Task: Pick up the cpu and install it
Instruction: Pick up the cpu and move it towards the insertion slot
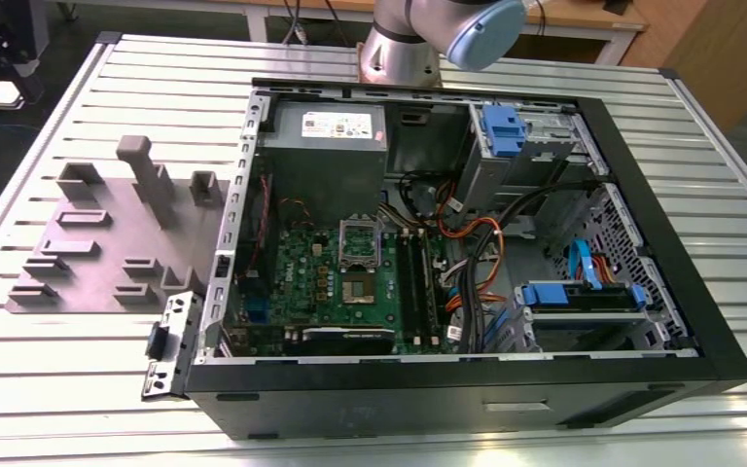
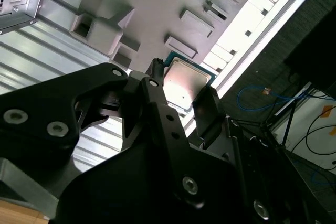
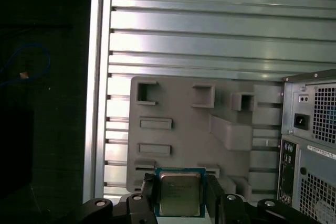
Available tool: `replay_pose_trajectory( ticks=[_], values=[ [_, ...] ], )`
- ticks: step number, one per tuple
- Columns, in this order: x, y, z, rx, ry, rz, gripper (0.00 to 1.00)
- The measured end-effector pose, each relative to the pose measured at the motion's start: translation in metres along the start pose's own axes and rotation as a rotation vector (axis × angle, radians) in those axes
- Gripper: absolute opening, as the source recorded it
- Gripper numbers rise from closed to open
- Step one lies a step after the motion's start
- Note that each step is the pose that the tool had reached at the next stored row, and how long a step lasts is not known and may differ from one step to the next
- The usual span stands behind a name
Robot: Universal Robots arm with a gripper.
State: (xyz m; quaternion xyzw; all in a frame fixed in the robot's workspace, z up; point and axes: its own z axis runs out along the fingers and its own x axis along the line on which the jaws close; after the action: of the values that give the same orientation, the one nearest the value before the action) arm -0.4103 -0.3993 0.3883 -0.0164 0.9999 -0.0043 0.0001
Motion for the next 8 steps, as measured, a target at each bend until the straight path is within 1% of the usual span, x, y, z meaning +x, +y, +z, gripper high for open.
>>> replay_pose_trajectory(
  ticks=[8],
  values=[
    [-0.0018,-0.0001,0.0000,0.0000,0.0000,0.000,0.47]
  ],
)
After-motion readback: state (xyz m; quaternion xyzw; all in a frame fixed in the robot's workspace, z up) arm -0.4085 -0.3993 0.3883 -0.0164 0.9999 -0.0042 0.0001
